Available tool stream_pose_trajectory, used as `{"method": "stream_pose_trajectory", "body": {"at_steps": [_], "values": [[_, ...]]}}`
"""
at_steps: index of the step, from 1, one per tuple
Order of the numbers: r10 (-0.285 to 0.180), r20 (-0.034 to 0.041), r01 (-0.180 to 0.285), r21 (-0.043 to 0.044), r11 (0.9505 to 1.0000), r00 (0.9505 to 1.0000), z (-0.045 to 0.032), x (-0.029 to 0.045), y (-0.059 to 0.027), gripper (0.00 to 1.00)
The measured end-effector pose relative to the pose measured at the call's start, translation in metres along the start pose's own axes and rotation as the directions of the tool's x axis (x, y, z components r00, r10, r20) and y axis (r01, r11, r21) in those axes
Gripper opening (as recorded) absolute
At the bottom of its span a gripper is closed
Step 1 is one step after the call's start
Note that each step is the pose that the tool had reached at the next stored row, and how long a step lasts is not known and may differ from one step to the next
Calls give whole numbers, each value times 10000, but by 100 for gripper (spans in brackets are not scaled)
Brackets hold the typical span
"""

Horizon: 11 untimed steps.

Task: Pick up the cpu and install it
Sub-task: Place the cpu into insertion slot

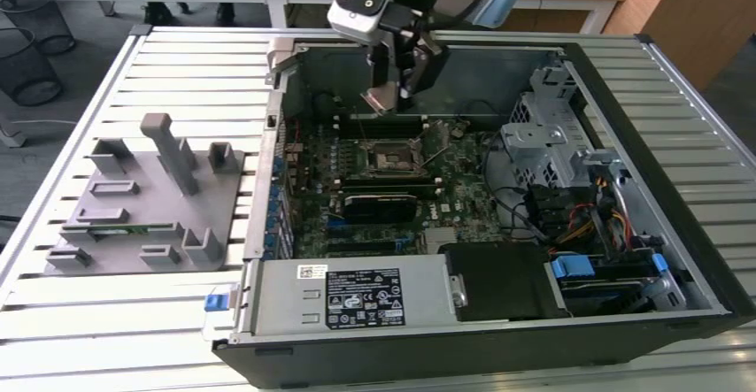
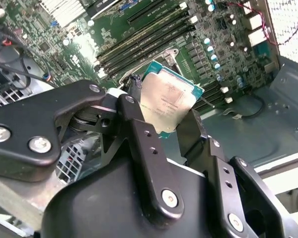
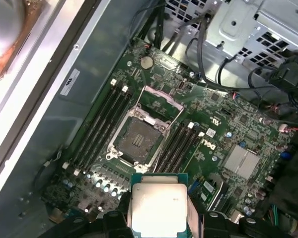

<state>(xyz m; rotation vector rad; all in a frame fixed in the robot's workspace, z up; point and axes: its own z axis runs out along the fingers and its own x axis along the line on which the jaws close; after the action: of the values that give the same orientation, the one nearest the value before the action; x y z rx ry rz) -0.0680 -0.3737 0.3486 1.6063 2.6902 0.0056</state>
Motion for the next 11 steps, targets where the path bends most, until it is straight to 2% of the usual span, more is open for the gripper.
{"method": "stream_pose_trajectory", "body": {"at_steps": [6, 9, 11], "values": [[824, 7, -824, 6, 9966, 9966, 12, 3, 2, 53], [1225, 10, -1225, 7, 9925, 9925, 18, 4, 3, 53], [1542, 13, -1542, 8, 9880, 9880, 26, 5, 2, 53]]}}
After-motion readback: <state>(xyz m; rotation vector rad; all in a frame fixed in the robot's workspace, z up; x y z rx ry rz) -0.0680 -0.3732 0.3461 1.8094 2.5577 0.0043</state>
